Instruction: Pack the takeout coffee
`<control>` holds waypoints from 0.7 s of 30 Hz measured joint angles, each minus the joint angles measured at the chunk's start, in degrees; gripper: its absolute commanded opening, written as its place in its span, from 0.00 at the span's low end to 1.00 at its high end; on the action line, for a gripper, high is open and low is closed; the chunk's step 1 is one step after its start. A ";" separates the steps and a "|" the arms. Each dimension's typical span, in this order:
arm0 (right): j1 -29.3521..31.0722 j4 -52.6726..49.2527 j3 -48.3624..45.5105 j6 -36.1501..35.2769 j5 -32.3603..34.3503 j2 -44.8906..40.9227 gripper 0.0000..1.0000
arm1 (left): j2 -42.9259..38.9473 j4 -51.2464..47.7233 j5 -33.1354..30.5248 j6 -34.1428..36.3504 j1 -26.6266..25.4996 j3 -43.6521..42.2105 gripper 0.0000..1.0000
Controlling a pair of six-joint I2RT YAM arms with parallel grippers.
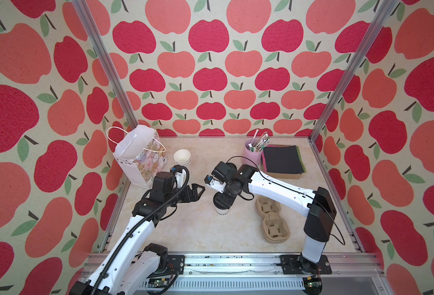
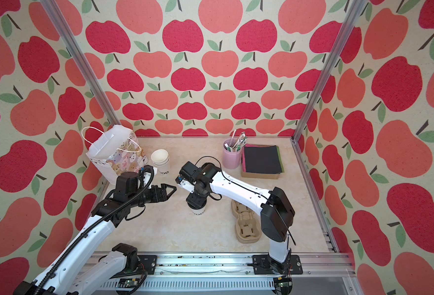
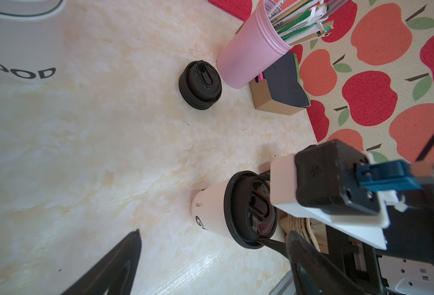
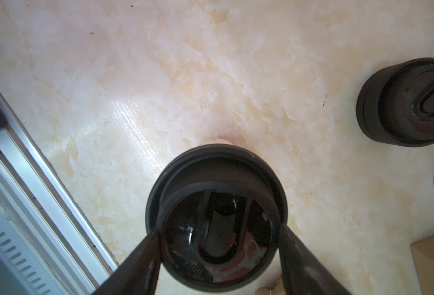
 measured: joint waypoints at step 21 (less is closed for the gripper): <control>0.74 1.51 -1.70 0.85 0.72 0.11 0.71 | 0.33 0.35 -0.07 -1.51 -0.66 -2.23 0.82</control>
